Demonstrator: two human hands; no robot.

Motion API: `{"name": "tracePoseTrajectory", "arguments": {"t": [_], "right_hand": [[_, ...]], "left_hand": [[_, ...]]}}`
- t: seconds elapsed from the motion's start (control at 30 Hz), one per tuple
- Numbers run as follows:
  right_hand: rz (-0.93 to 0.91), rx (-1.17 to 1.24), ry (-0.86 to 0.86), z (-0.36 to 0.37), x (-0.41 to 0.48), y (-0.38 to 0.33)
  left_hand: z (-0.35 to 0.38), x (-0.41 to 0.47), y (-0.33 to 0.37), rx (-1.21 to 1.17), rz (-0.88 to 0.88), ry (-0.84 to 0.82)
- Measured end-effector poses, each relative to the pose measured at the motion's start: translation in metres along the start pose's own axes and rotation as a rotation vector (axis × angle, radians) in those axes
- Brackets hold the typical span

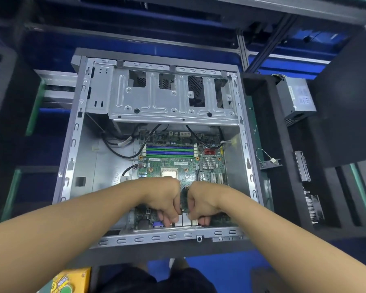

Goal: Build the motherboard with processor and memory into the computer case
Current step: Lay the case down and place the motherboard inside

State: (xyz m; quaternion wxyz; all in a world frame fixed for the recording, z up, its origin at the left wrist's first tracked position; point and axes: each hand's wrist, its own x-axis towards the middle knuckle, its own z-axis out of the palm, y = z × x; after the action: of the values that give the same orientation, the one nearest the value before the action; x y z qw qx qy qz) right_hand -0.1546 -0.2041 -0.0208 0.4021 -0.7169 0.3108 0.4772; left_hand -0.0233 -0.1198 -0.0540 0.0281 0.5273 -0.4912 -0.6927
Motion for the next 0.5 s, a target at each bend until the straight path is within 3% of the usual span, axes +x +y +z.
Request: {"name": "tracePoseTrajectory", "arguments": {"t": [0.3, 0.4, 0.5], "right_hand": [[-0.073, -0.133, -0.005, 0.006, -0.005, 0.0], [-0.084, -0.264, 0.047, 0.011, -0.005, 0.0], [-0.11, -0.346, 0.099, 0.013, -0.006, 0.0]], "left_hand": [[-0.006, -0.006, -0.001, 0.268, 0.018, 0.031], [-0.025, -0.013, -0.002, 0.667, 0.069, 0.496], [-0.036, -0.013, -0.01, 0.639, 0.022, 0.825]]}}
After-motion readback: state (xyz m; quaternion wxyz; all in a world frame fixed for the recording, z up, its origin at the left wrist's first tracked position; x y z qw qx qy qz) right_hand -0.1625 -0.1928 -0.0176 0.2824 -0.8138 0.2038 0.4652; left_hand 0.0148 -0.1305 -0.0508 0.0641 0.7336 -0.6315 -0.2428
